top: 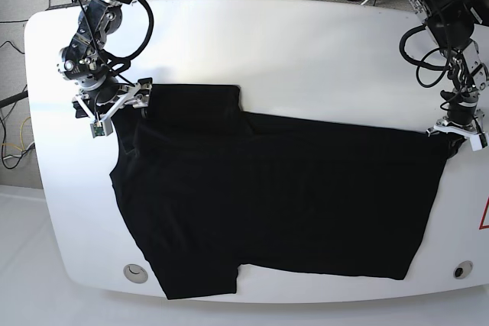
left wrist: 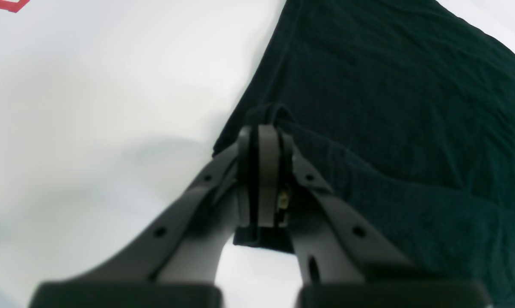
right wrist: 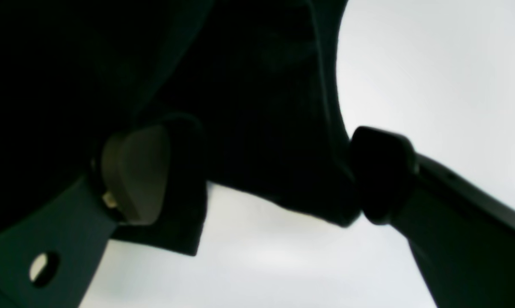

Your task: Fold the T-shirt properly

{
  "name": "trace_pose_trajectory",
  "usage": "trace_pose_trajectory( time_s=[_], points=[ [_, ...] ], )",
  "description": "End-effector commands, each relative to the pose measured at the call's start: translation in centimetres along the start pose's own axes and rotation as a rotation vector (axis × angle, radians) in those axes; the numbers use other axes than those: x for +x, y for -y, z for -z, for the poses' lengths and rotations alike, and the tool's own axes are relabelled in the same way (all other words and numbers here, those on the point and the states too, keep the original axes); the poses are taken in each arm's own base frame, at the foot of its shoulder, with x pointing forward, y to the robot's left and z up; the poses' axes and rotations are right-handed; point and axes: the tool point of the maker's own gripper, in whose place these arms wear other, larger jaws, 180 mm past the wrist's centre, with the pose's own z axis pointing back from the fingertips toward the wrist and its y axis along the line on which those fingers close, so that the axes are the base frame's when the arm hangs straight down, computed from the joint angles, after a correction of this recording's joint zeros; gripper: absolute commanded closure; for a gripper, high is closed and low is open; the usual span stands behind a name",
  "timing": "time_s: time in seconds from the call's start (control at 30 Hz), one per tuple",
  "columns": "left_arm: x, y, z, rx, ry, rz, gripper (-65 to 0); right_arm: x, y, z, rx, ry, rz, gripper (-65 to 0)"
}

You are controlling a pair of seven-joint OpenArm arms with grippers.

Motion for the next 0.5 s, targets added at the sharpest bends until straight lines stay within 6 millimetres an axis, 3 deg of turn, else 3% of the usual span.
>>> trace_pose_trajectory(
  time_s=[0.0, 0.3, 0.37, 0.47],
  points=[
    [2.86, -0.38, 0.18, -0.003, 0.073, 0.014, 0.0, 1.48, 0.89, 0.41, -0.001, 0.037, 0.006, -64.7],
    [2.86, -0.38, 0.18, -0.003, 0.073, 0.014, 0.0, 1.66, 1.81, 1.22, 0.004, 0.033, 0.023, -63.4],
    [2.86, -0.38, 0.18, -0.003, 0.073, 0.014, 0.0, 1.58, 1.74, 1.32, 0.006, 0.038, 0.025, -60.3],
    [2.86, -0.38, 0.18, -0.003, 0.073, 0.014, 0.0, 1.35, 1.72, 1.35, 0.007, 0.038, 0.028, -50.0]
  ],
)
